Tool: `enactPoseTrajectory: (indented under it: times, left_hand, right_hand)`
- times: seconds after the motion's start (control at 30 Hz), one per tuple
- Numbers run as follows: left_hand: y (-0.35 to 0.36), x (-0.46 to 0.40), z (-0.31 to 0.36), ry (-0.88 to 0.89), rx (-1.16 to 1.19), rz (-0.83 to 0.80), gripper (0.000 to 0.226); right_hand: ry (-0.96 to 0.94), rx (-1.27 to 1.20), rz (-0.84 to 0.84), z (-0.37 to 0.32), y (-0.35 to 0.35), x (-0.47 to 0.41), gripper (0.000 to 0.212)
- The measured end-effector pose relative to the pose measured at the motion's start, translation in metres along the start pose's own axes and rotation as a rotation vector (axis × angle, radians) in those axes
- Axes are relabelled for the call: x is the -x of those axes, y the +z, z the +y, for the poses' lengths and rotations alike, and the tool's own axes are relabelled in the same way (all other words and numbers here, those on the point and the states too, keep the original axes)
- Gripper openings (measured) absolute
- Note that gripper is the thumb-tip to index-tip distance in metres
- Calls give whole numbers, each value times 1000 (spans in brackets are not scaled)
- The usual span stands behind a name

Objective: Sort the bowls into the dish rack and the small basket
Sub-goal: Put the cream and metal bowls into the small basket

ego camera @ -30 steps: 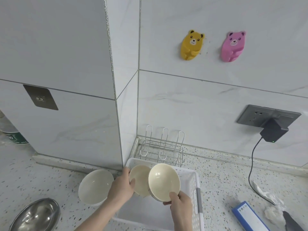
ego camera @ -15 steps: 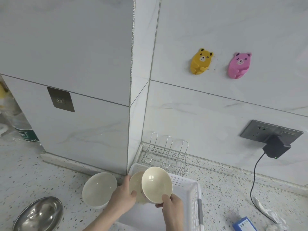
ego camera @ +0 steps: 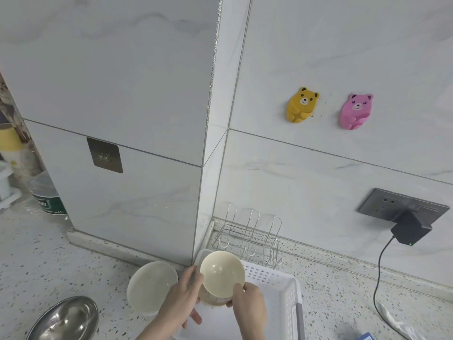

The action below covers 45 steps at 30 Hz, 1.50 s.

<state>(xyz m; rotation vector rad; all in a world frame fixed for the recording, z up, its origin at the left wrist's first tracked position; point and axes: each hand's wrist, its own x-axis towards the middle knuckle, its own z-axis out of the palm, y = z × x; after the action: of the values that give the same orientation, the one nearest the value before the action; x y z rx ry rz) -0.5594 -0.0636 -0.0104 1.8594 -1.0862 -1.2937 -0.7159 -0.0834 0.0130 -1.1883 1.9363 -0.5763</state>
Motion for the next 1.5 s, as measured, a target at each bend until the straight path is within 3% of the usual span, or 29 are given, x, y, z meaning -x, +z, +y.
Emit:
enactPoseTrajectory:
  times: [0.27, 0.5, 0.8, 0.97, 1.13, 1.3, 1.5]
  left_hand:
    - [2, -2, -4, 71, -83, 34, 50]
    - [5, -5, -5, 74, -63, 42, 45]
    - [5, -5, -5, 75, -82, 37, 48]
    - [3, 0, -1, 77, -89, 48, 48]
    - [1, 7, -1, 110, -104, 16, 51]
    - [-2, 12, 0, 108, -85, -7, 54]
    - [-3, 20, 5, 71, 11, -35, 54]
  right_hand:
    - [55, 83, -38, 0, 5, -5, 23]
    - [52, 132, 11, 3, 14, -7, 36]
    - [32, 92, 3, 9, 19, -6, 34]
    - [119, -256, -156, 10, 14, 0, 41]
    - [207, -529, -244, 14, 16, 8, 26]
    - [222, -660, -307, 15, 17, 19, 19]
    - [151, -592, -287, 16, 1, 34, 17]
